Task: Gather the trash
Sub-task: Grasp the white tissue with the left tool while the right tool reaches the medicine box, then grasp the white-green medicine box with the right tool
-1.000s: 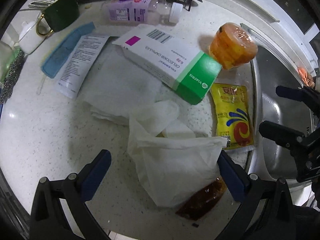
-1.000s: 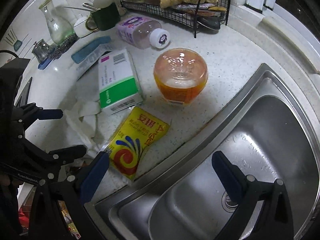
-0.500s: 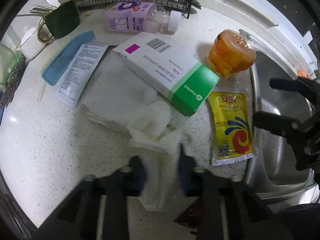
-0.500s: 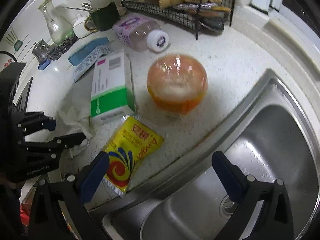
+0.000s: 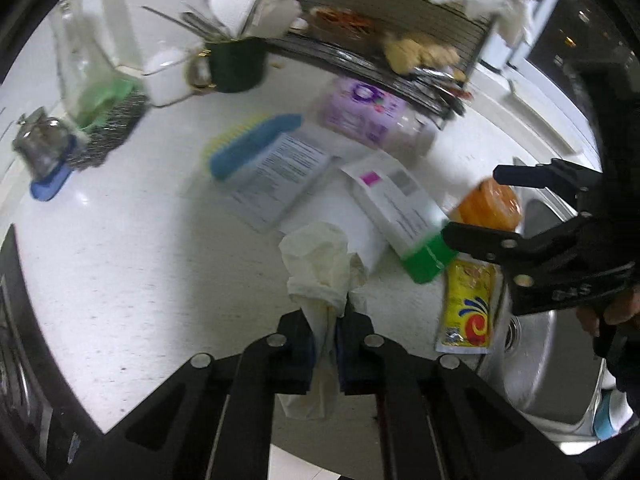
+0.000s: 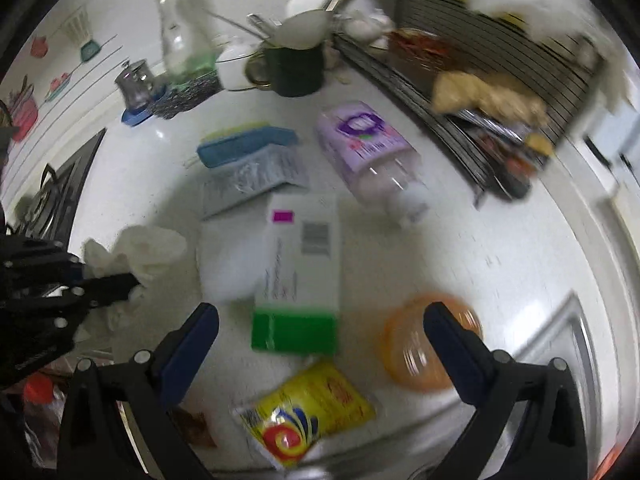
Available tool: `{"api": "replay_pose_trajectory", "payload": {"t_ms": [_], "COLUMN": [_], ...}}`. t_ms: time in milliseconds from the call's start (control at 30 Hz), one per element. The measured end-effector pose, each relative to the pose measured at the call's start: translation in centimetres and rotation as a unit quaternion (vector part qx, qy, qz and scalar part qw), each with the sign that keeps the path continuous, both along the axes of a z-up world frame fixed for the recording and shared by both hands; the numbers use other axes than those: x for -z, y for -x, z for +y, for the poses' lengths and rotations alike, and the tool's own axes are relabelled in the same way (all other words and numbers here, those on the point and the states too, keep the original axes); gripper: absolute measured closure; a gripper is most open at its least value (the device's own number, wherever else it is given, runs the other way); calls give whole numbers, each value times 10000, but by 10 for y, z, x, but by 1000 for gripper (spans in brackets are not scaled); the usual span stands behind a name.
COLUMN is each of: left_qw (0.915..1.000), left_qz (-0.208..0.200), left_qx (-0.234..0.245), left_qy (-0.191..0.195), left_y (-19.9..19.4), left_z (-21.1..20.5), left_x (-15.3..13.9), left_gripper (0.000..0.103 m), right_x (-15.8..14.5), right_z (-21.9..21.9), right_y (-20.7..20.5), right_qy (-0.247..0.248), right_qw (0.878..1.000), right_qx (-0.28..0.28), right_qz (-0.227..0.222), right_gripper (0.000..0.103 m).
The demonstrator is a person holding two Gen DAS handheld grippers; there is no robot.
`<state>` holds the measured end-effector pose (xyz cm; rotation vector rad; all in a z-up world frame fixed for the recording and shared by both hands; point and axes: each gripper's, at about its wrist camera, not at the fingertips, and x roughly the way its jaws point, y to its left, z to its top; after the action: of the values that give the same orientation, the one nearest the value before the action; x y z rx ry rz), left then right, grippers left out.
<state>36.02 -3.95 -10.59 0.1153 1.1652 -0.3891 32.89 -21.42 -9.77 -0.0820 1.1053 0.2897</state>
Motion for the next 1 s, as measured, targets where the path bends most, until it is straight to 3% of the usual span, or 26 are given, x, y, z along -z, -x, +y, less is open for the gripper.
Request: {"api": "replay_pose_trajectory", "payload": {"t_ms": [300, 500, 633, 800, 1000], "left_qw": [9989, 9987, 9983, 9974, 9976], "left_qz": [39, 143, 190, 189, 90], "left_qx": [-450, -462, -538, -696, -685], "left_qy": [-137, -138, -80, -93, -68], "left_y": [-16, -17, -18, -19, -9], "left_z": [18, 17, 20, 26, 30], "left_x": [19, 28, 32, 33, 22], "left_gripper": [96, 96, 96, 96, 96], "right_x": [27, 45, 56, 64, 58], "right_z": [31, 40, 37, 42, 55], "right_y": [-41, -53, -60, -61, -53], "right_qy": [283, 389, 327, 299, 342], "right_qw": [9975, 9946, 9931, 9928, 9927], "right_qx": [-477, -694, -681, -734, -869], "right_qz": [442, 661, 897, 897, 761], "right_gripper": [1, 14, 32, 44, 46]}}
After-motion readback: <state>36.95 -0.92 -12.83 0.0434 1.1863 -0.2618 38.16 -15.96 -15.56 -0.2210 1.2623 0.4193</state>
